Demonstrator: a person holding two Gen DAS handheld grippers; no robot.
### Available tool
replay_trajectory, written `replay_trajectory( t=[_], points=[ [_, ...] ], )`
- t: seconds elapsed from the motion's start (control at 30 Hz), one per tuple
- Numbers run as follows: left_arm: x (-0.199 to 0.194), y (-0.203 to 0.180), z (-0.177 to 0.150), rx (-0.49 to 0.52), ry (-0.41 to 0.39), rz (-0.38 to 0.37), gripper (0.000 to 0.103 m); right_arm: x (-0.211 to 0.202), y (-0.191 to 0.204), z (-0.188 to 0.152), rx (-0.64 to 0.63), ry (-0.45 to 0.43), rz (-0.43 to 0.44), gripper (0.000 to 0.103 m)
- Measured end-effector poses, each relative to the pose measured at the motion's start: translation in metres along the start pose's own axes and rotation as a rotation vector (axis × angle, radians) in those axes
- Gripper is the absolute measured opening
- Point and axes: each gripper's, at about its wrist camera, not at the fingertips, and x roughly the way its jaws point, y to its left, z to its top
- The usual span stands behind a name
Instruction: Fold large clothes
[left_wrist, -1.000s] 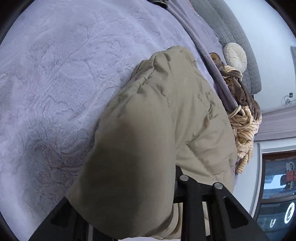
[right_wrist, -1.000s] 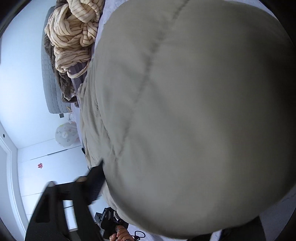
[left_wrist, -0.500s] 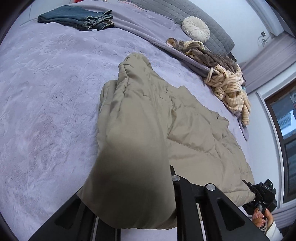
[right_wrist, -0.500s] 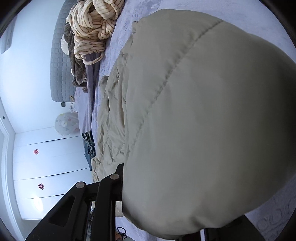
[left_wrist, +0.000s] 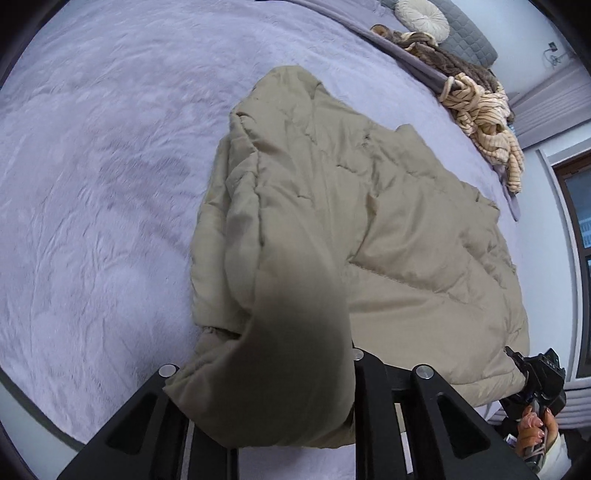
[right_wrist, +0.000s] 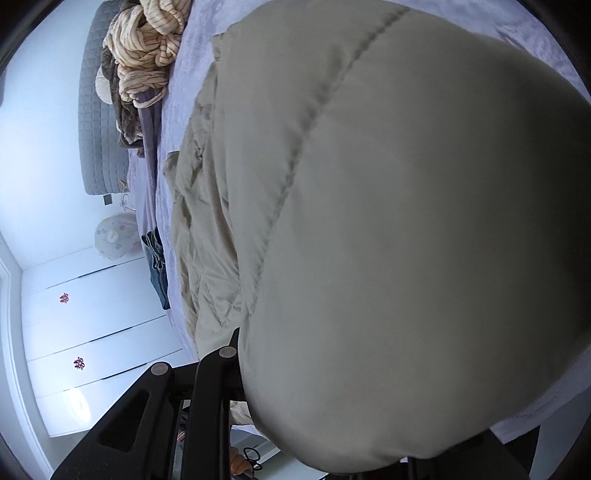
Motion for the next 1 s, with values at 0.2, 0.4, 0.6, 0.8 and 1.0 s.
replay_trajectory(
  t=[0.2,0.4,0.6,0.8,1.0],
  points=[
    [-0.026,0.015,-0.016,-0.022,-0.020,0.058,0.033,-0.018,0.008,-0.001,-0.076,0.034,-0.121,0.045],
    [-0.075,0.016,-0.027,-0.022,-0.133,0.204,0.033,-0.049,0.038,-0.008,-0.297,0.137,-0.156,0.043],
    [-0.087,0.020,-0.014,-0.026,-0.176,0.202,0.033,-0.067,0.057,-0.026,-0.462,0.162,-0.084,0.035],
    [-0.014,0.011,-0.002,0.056,-0.052,0.297,0.033,-0.054,0.041,-0.003,-0.395,-0.008,-0.282,0.032],
    [-0.028,0.018,0.000,-0.006,-0.038,0.286,0.033,-0.044,0.017,0.002,-0.307,0.020,-0.327,0.030]
  ],
)
